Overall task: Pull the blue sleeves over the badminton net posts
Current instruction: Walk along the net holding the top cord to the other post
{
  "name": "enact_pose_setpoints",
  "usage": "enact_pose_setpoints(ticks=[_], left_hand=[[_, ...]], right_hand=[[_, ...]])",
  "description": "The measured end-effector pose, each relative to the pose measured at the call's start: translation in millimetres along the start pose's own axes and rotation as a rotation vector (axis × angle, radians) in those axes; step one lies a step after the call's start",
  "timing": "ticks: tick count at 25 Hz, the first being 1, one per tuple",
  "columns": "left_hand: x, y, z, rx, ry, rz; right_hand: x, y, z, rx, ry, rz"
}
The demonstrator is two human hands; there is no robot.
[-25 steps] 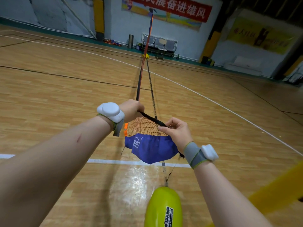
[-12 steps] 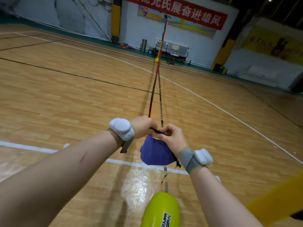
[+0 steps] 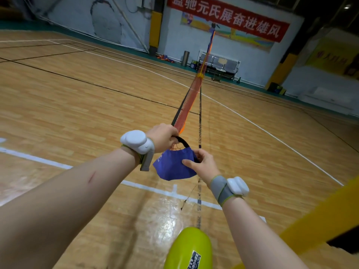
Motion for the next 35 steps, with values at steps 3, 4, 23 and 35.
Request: enact_pose_setpoints(ticks=[3,4,23,35], left_hand=[[9.7,5.2,-15.4,-0.072,0.078,-0.034],[14.2,5.3,-20.0,-0.08,0.095,-0.061],[9.7,51.6,-65.4,-0.123,0.12,-0.085],[15.6,50.4,-70.5,-0.102,0.113,-0.104]], right_hand=[[1.8,-0.7,-10.1,-0.009,0.042,-0.016],[3.1,-0.9,-12.7,-0.023,0.054,-0.017],[30.7,-26.5,-59.4,-0.033,0.01,0.161],[39.5,-28.3,-74.2,-0.079,-0.004,0.048]])
Point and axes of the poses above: each hand's wrist, its own z-axis towards the middle knuckle, its own y-axis out of the back of the hand, x = y × z, the point moved 7 cm from there along z, towards the middle knuckle, and after that the axes turned 4 degrees about z, right-handed, at the moved point
